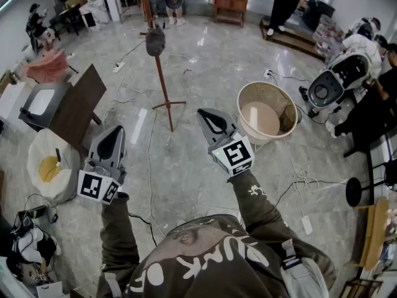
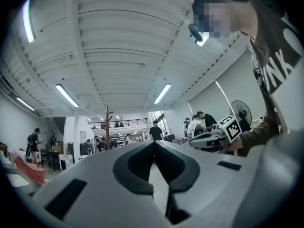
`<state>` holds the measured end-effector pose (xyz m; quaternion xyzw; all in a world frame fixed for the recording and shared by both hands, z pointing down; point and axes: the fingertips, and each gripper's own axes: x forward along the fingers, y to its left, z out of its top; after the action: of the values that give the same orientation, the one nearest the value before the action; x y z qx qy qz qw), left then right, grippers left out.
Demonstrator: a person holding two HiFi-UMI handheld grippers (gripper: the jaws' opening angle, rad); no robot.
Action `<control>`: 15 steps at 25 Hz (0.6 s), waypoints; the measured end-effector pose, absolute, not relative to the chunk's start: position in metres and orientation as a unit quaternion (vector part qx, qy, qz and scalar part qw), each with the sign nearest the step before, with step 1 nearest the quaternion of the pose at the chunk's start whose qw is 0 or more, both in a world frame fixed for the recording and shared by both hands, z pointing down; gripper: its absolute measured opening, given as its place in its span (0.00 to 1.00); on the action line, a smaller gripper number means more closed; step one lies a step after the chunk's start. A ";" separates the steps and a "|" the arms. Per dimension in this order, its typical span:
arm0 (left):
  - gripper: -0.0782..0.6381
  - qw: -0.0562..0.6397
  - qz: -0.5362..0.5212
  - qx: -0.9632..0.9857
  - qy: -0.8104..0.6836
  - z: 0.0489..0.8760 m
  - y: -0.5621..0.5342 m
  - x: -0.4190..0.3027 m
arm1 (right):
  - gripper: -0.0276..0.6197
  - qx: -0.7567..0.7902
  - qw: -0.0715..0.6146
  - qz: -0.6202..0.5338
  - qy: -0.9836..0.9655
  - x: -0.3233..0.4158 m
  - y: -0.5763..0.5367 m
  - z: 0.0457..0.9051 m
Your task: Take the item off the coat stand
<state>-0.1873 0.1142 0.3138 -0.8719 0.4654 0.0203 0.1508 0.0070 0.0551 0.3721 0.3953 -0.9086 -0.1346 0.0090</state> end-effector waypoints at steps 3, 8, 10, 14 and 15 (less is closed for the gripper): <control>0.11 0.150 0.020 -0.872 0.465 0.311 0.111 -0.184 | 0.06 0.396 0.010 -0.134 -0.908 0.010 0.051 0.370; 0.11 0.151 0.019 -0.873 0.464 0.310 0.108 -0.182 | 0.06 0.396 0.011 -0.134 -0.908 0.010 0.049 0.369; 0.11 0.151 0.019 -0.873 0.464 0.310 0.106 -0.183 | 0.06 0.396 0.012 -0.131 -0.909 0.009 0.047 0.371; 0.11 0.150 0.017 -0.872 0.465 0.313 0.107 -0.183 | 0.06 0.393 0.008 -0.126 -0.911 0.009 0.046 0.374; 0.11 0.150 0.017 -0.872 0.465 0.313 0.107 -0.183 | 0.06 0.390 0.004 -0.128 -0.912 0.010 0.047 0.373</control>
<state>-0.1826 0.1069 0.3131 -0.8722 0.4655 0.0172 0.1496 0.0096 0.0465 0.3735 0.3898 -0.9119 -0.1281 0.0044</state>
